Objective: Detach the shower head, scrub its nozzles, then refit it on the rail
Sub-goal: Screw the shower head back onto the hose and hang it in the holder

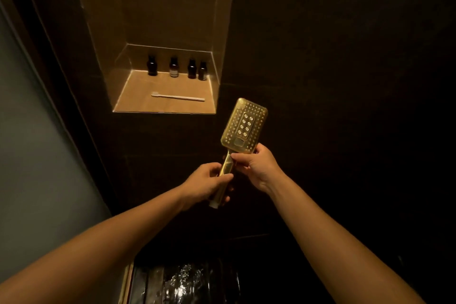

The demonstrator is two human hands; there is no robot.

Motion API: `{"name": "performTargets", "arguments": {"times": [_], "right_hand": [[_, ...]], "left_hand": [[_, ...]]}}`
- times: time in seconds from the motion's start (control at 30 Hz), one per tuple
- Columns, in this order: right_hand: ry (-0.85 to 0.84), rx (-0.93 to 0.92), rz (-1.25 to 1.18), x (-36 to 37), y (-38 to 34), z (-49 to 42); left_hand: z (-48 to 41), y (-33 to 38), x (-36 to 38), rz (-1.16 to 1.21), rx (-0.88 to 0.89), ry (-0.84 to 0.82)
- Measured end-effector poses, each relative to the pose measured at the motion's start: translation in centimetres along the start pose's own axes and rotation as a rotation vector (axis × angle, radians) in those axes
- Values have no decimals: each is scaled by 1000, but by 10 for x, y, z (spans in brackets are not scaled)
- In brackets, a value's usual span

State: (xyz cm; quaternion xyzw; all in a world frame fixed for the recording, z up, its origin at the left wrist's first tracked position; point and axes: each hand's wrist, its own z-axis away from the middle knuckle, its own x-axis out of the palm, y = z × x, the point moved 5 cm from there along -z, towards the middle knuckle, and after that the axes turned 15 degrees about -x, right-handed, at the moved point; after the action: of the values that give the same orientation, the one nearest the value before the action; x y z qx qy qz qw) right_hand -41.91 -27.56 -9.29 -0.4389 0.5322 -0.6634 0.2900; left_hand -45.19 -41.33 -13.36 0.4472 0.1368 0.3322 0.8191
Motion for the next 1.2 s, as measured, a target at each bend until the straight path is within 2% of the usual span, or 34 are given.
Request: {"name": "performTargets", "arguments": {"times": [0.13, 0.4, 0.67, 0.87, 1.2], "right_hand": [[93, -14, 8, -73, -23, 52], [361, -96, 70, -228, -61, 174], [664, -185, 87, -347, -98, 265], [867, -250, 71, -406, -123, 296], [1048, -305, 136, -456, -169, 292]], "left_hand": [[14, -4, 84, -122, -18, -41], [24, -36, 266, -246, -19, -264], [23, -34, 408, -406, 27, -498], [7, -14, 483, -468, 64, -656], [-24, 43, 548, -562, 82, -888]]}}
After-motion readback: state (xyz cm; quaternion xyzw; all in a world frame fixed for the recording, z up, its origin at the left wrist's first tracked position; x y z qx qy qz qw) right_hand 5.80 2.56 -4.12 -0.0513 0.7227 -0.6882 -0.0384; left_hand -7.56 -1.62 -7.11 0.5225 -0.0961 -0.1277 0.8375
